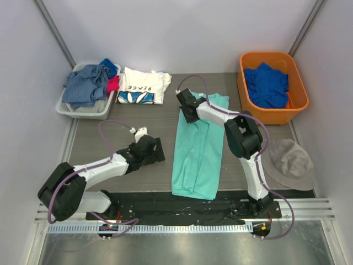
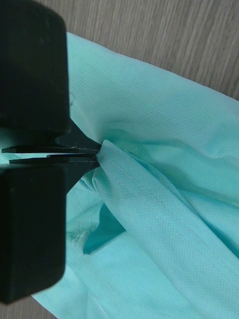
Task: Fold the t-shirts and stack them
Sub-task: Fold the tshirt
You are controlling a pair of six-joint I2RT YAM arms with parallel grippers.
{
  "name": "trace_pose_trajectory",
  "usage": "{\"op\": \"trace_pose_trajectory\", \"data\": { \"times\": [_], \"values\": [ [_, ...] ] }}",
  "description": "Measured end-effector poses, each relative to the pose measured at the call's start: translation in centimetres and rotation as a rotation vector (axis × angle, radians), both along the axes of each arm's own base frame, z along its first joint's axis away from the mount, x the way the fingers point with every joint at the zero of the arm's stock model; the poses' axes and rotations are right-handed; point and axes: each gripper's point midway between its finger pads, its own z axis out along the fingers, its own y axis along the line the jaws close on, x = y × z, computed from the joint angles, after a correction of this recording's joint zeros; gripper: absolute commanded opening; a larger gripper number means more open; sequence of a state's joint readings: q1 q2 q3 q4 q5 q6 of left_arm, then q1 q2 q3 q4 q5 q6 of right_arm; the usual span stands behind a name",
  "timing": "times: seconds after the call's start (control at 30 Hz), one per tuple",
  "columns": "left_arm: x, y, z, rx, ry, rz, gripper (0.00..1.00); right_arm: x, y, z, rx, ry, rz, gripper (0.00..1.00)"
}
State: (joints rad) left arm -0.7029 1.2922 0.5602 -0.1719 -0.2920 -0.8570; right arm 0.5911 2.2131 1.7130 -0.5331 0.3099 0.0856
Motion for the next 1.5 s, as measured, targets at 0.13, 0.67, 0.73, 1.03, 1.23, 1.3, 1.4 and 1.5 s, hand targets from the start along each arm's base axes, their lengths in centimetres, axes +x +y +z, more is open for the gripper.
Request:
{"op": "trace_pose_trajectory", "data": {
  "times": [0.13,0.67,0.73,1.03,1.23,1.3,1.4,1.5],
  "values": [
    [0.0,0.0,0.0,-0.001,0.000,0.000,1.00,0.2,-0.6,0.2,-0.002,-0.018,-0.033,0.01],
    [-0.1,0.1,0.8,-0.021,-0.022,0.001,1.00,0.3,-3.1,4.1,0.055,-0.100,-0.168,0.25],
    [-0.2,0.1,0.7,-0.019,-0.019,0.002,1.00,0.3,-3.1,4.0,0.055,-0.099,-0.169,0.29],
    [-0.3,0.2,0.6,-0.017,-0.017,0.003,1.00,0.3,-3.0,3.8,0.060,-0.095,-0.169,0.34],
    [-0.2,0.2,0.6,-0.016,-0.017,0.003,1.00,1.2,-2.4,3.6,0.067,-0.096,-0.167,0.40],
    [-0.3,0.2,0.6,-0.016,-0.017,0.003,1.00,1.4,-2.2,3.5,0.071,-0.097,-0.165,0.42],
    [-0.3,0.2,0.6,-0.015,-0.016,0.002,1.00,1.8,-2.0,3.4,0.075,-0.099,-0.164,0.45],
    [-0.3,0.2,0.5,-0.014,-0.015,0.002,1.00,2.0,-1.9,3.3,0.079,-0.097,-0.163,0.46]
  ]
}}
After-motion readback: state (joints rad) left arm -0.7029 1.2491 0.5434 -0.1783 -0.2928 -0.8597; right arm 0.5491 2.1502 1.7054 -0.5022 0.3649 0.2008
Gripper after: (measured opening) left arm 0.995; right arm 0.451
